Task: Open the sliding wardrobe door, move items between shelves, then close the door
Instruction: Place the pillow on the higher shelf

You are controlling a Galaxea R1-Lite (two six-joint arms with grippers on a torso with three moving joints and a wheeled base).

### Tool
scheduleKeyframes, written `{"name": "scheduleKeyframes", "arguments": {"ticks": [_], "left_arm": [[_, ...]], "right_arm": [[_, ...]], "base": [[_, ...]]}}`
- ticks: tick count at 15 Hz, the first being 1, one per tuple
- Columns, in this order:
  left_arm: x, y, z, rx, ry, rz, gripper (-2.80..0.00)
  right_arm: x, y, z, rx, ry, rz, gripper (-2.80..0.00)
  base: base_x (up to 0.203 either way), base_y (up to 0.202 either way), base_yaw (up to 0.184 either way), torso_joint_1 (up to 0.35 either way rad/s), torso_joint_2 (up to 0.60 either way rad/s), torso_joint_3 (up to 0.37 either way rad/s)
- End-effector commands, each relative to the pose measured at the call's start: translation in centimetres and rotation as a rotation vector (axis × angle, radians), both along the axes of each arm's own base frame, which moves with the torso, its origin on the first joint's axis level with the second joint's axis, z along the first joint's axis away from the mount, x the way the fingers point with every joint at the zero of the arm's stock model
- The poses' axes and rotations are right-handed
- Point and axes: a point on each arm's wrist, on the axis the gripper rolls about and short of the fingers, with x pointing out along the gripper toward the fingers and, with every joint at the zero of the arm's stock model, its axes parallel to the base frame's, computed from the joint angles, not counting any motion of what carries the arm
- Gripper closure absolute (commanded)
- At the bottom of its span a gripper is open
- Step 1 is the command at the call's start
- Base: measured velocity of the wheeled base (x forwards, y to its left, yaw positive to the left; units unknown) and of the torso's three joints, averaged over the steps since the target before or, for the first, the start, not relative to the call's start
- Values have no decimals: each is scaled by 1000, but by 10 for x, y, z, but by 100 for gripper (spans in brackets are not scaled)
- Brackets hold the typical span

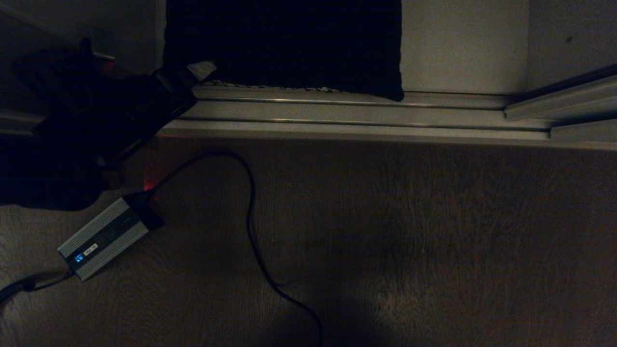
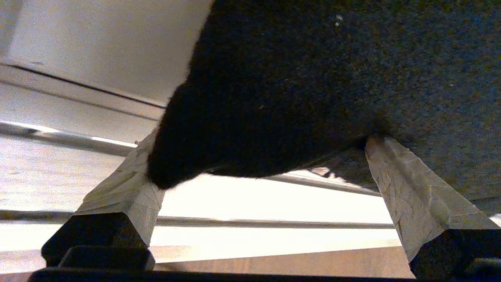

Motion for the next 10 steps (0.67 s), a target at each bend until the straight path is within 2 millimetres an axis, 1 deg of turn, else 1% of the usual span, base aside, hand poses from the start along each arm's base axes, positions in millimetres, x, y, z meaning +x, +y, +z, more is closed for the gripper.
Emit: {"name": "scheduleKeyframes", "arguments": {"ticks": [1,4,7,8,9,10], "left_arm": [[-3,-4,4,-6,-19,-17,-280],[-1,-13,3,-7,-37,-41,-280],[7,-16,0,0,-55,-40,-280],[10,-17,1,-2,-65,-39,-16],[11,-17,0,-4,-65,-40,0],[11,-17,-1,-5,-61,-41,0]], "right_arm": [[0,0,-1,0,4,0,0],[0,0,-1,0,3,0,0],[0,0,-1,0,3,0,0],[0,0,-1,0,3,0,0],[0,0,-1,0,3,0,0],[0,0,-1,0,3,0,0]], "base": [[0,0,0,0,0,0],[0,0,0,0,0,0],[0,0,0,0,0,0],[0,0,0,0,0,0],[0,0,0,0,0,0],[0,0,0,0,0,0]]}}
